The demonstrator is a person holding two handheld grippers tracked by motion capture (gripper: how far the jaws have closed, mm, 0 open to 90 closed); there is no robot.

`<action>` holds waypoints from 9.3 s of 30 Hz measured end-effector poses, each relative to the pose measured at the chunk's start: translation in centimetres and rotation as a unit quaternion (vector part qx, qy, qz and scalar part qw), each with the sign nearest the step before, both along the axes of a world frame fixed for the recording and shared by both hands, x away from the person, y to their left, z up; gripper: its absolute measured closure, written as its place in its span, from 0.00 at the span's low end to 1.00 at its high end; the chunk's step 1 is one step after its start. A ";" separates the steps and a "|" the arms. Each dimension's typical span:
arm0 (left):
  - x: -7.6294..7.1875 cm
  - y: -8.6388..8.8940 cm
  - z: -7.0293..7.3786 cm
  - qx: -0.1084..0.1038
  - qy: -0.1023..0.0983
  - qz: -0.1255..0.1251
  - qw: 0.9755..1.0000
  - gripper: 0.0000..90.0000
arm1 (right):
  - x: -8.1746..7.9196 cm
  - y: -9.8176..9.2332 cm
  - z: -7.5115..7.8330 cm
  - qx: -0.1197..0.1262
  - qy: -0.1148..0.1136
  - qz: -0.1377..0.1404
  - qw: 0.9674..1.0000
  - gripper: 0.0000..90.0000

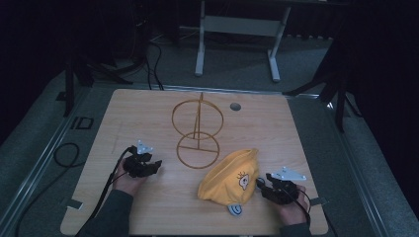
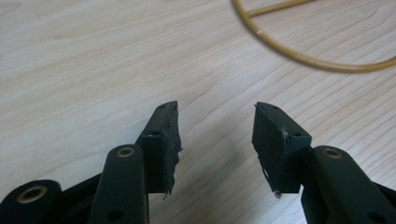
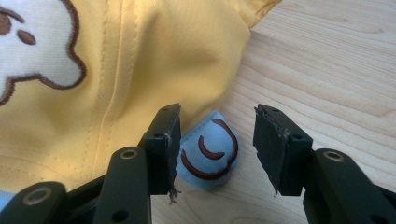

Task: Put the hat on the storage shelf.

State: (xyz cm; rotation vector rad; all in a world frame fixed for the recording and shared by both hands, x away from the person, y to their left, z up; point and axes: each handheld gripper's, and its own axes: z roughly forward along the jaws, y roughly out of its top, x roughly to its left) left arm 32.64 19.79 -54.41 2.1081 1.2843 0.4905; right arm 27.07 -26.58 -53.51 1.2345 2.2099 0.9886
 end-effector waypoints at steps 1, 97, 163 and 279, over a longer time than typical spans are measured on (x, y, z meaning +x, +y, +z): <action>0.0 0.1 -0.1 0.000 -0.001 0.002 1.000 0.57 | 0.0 -0.1 -0.1 0.002 0.002 0.000 1.000 0.57; -0.2 1.5 -0.9 -0.023 0.004 0.035 0.999 0.56 | 2.9 -4.8 7.7 -0.016 -0.019 0.002 1.000 0.86; -0.2 1.5 -0.9 -0.026 0.004 0.034 0.999 0.54 | 10.7 1.2 10.7 -0.111 0.055 0.013 0.992 1.00; -0.1 1.6 -1.0 -0.030 0.004 0.031 0.999 0.53 | 13.1 2.8 22.1 -0.168 -0.035 0.178 0.969 0.94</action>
